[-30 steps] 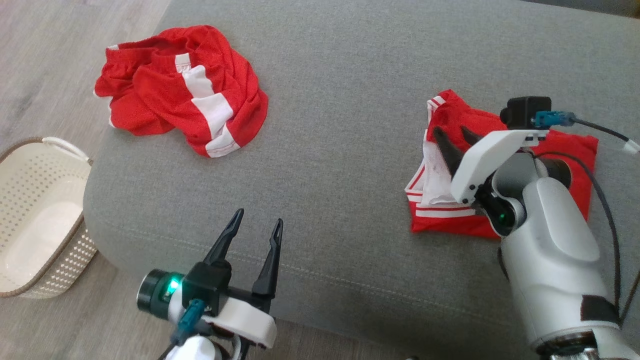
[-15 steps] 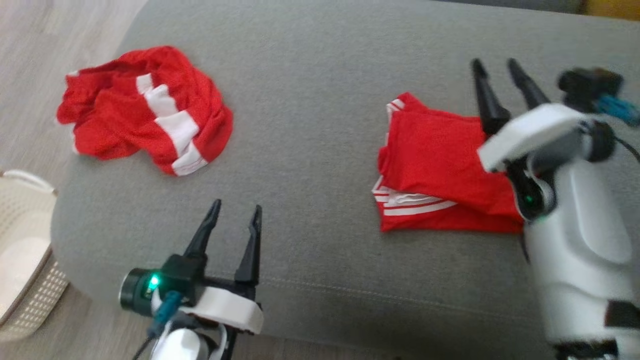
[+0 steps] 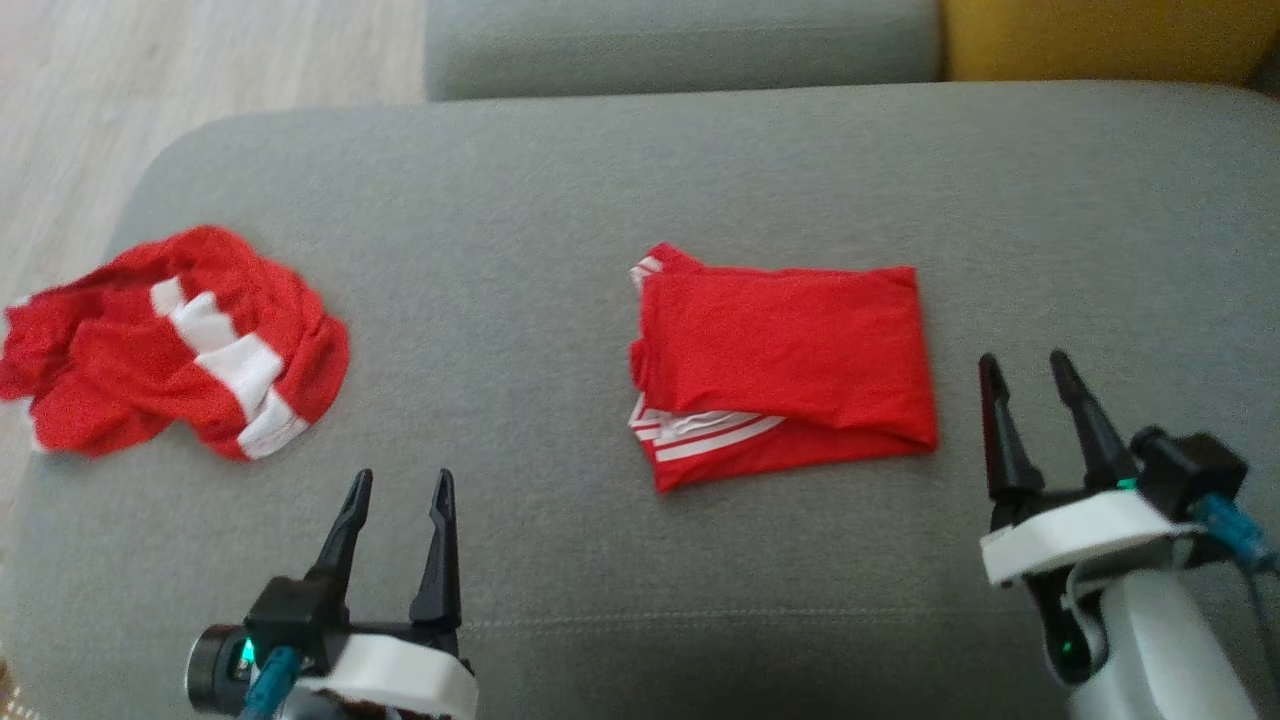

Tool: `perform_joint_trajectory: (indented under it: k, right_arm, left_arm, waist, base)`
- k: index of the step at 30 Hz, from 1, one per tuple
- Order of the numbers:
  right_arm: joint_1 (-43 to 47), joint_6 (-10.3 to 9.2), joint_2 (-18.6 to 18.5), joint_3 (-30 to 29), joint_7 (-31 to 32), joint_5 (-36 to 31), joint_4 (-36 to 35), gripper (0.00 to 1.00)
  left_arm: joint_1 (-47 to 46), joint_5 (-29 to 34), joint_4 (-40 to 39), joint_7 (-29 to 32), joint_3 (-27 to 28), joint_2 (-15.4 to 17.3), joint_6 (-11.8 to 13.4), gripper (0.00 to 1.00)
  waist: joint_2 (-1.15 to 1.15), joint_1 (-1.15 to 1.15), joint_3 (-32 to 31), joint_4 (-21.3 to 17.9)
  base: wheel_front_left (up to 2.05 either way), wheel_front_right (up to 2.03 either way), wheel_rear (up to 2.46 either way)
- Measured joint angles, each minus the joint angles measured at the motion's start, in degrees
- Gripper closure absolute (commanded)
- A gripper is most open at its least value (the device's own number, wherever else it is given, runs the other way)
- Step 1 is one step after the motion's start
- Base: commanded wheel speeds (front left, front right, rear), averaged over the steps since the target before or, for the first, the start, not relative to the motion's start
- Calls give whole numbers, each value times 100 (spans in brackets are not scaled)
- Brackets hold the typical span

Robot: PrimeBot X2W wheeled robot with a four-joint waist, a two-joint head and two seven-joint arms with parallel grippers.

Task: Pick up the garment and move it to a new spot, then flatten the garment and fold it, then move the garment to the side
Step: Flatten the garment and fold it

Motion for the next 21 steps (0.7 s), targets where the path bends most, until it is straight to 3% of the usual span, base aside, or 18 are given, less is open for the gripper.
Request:
perform_joint_trajectory:
  k: [8, 13, 21]
  right_arm:
    - [966, 0, 303, 153, -82, -334, -1134, 0]
    - [1561, 0, 332, 212, -82, -332, -1328, 0]
    - [1629, 0, 323, 357, -82, -271, -1399, 0]
  left_arm:
    - [343, 531, -212, 0, 236, -41, -55, 0]
    - [630, 738, -267, 0, 323, -85, -131, 0]
    - [893, 836, -232, 0, 366, -149, -252, 0]
  waist:
    - [0, 0, -380, -318]
    - [0, 0, -515, -306]
    - [0, 0, -595, -277]
  base:
    - [0, 0, 0]
    - [0, 0, 0]
    - [0, 0, 0]
